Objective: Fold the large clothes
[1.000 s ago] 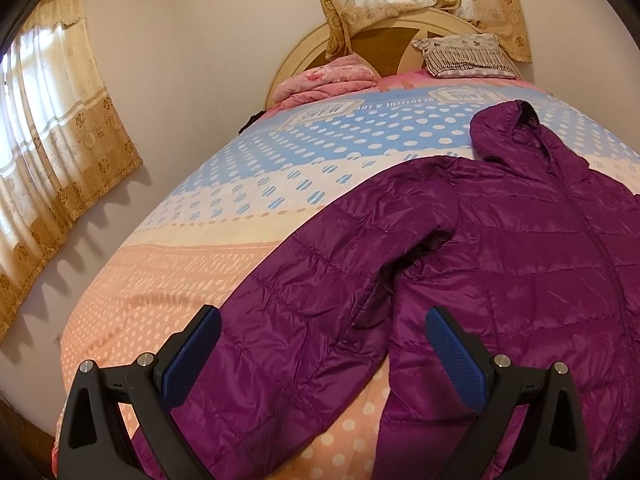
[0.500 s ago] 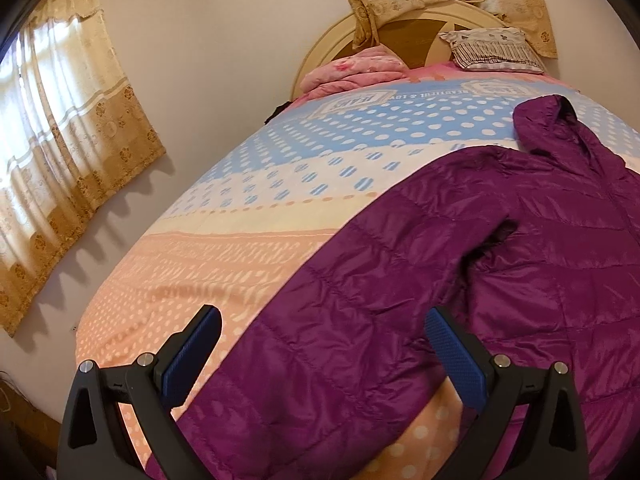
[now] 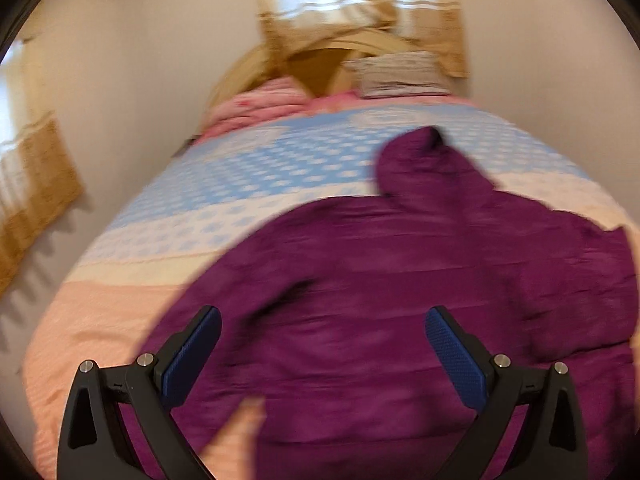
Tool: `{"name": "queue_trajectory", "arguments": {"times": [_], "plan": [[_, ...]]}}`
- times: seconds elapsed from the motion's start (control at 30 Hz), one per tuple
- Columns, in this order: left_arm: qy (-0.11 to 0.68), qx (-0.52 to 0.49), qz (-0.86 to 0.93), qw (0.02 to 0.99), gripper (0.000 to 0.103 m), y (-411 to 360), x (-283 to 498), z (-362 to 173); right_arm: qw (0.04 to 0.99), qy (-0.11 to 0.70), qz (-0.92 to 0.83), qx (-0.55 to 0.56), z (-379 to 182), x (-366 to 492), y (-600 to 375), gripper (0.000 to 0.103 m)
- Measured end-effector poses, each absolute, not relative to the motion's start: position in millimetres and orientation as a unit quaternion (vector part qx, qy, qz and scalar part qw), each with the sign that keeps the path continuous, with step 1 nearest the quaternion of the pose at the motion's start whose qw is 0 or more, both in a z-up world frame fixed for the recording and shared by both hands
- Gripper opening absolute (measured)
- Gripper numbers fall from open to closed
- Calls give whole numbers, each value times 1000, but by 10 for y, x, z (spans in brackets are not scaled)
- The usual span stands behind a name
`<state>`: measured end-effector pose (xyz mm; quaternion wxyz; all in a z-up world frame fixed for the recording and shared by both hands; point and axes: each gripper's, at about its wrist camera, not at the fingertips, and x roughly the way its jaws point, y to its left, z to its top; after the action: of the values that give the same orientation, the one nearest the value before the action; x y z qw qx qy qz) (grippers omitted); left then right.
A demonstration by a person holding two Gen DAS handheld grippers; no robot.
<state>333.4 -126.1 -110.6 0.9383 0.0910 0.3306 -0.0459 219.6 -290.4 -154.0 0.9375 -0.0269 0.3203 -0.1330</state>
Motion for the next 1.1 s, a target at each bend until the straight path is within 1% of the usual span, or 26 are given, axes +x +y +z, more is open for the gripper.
{"name": "queue_trajectory", "arguments": {"times": [0.13, 0.2, 0.37, 0.4, 0.43, 0.47, 0.5, 0.53, 0.57, 0.7, 0.83, 0.9, 1.0, 1.1], "plan": [[361, 80, -121, 921, 102, -1911, 3341, -1162, 926, 333, -178, 4, -1688, 1867, -3350, 93], [372, 89, -138, 914, 102, -2204, 3367, -1251, 924, 331, -190, 15, -1781, 1734, -3477, 95], [425, 99, -161, 885, 102, -2642, 3512, -1637, 926, 326, -189, -2, -1960, 1639, -3472, 95], [436, 96, -170, 879, 92, -2695, 3534, -1710, 928, 322, -186, -6, -1987, 1607, -3467, 95], [441, 104, -178, 874, 79, -2754, 3548, -1768, 931, 317, -182, -10, -2007, 1587, -3459, 95], [446, 111, -187, 868, 37, -2798, 3541, -1807, 932, 314, -181, -13, -2024, 1576, -3451, 95], [454, 119, -198, 860, 19, -2837, 3539, -1844, 932, 312, -182, -15, -2048, 1568, -3476, 95], [451, 118, -201, 862, 17, -2843, 3514, -1826, 934, 309, -181, -18, -2065, 1566, -3475, 95], [439, 117, -203, 867, 11, -2840, 3489, -1792, 935, 306, -181, -17, -2084, 1560, -3491, 95], [372, 129, -200, 897, 10, -2624, 3313, -1411, 933, 309, -183, 3, -2182, 1532, -3600, 95], [318, 127, -165, 925, 10, -2166, 3229, -1015, 931, 317, -183, 16, -2240, 1557, -3608, 95], [301, 130, -143, 934, 10, -1972, 3228, -942, 930, 320, -179, 15, -2269, 1571, -3579, 95], [290, 151, -112, 938, 10, -1738, 3258, -990, 929, 327, -174, 19, -2319, 1591, -3559, 95], [304, 184, -79, 931, 10, -1613, 3318, -1290, 929, 329, -168, 30, -2315, 1585, -3581, 95]]}}
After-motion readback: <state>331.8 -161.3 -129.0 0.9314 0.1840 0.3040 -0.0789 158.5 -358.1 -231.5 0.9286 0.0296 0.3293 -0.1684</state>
